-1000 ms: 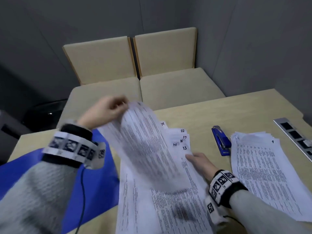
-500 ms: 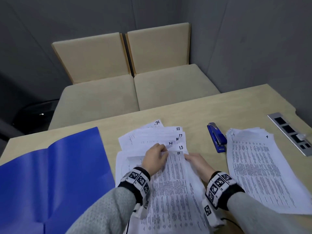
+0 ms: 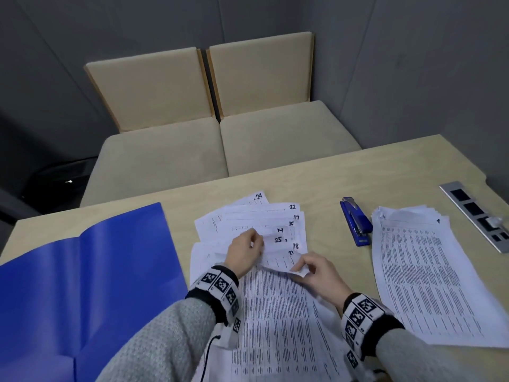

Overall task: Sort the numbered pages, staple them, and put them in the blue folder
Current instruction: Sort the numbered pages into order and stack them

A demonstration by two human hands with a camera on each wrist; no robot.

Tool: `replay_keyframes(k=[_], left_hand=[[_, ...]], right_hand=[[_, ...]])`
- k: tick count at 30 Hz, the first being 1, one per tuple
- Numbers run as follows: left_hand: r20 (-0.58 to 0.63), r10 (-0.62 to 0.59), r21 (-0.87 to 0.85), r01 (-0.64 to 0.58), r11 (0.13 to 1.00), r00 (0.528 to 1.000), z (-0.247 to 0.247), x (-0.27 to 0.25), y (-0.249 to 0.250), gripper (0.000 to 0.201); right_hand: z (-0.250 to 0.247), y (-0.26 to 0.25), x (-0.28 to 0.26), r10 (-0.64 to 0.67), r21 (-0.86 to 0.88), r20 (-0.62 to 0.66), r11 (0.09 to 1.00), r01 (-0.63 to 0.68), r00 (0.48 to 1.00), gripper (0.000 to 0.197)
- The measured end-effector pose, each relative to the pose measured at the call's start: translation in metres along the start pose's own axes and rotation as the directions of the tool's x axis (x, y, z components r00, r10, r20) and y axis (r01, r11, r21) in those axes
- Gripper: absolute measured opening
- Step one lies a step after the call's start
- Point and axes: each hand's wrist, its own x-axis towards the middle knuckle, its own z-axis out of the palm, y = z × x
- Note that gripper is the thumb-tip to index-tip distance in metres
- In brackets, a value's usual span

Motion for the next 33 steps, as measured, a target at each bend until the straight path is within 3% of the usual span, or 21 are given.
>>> replay_keyframes(k=[2, 5, 11, 16, 18, 21, 24, 28, 31, 33], left_hand=[[0.079, 0.036, 0.101, -0.044, 0.994, 0.996, -0.006, 0.004, -0.004, 0.008], [0.201, 0.07, 0.219, -0.115, 0.969, 0.977, -0.009, 0.006, -0.004, 0.015], [0.284, 0.095, 0.308, -0.184, 0.933, 0.954, -0.004, 0.002, -0.006, 0.011], [0.232, 0.227, 0.417, -0.308, 0.855, 0.946, 0.001, -0.004, -0.006, 0.014], [0.173, 0.278, 0.357, -0.323, 0.877, 0.945, 0.002, -0.005, -0.004, 0.011], [0.089, 0.217, 0.264, -0.233, 0.936, 0.972, 0.004, -0.004, -0.004, 0.004], [0.05, 0.138, 0.355, -0.147, 0.923, 0.989, 0.006, 0.002, -0.006, 0.023], [0.059, 0.059, 0.391, -0.077, 0.917, 0.997, -0.003, 0.011, -0.003, 0.025], [0.044, 0.079, 0.413, -0.09, 0.906, 0.996, -0.011, 0.019, -0.003, 0.016], [0.049, 0.16, 0.482, -0.164, 0.861, 0.986, -0.013, 0.021, -0.002, 0.012]], right_hand=[[0.0, 0.004, -0.002, -0.004, 0.013, 0.013, 1.0, 0.004, 1.0, 0.018], [0.0, 0.002, -0.003, -0.012, -0.002, 0.001, 1.0, 0.012, 1.0, 0.023], [0.0, -0.005, -0.006, -0.041, -0.046, 0.002, 0.998, 0.041, 0.999, 0.031], [-0.001, -0.006, -0.008, -0.05, -0.089, -0.013, 0.995, 0.049, 0.999, 0.027], [0.0, -0.007, -0.009, -0.057, -0.13, -0.016, 0.99, 0.055, 0.998, 0.027], [0.001, -0.012, -0.012, -0.075, -0.15, -0.012, 0.986, 0.072, 0.997, 0.019], [0.002, -0.014, -0.014, -0.11, -0.202, -0.011, 0.974, 0.106, 0.994, 0.015], [0.002, -0.019, -0.018, -0.127, -0.303, 0.04, 0.944, 0.133, 0.991, 0.035], [0.004, -0.017, -0.019, -0.14, -0.373, 0.06, 0.915, 0.153, 0.988, 0.042], [0.005, -0.015, -0.019, -0.145, -0.414, 0.073, 0.895, 0.163, 0.987, 0.043]])
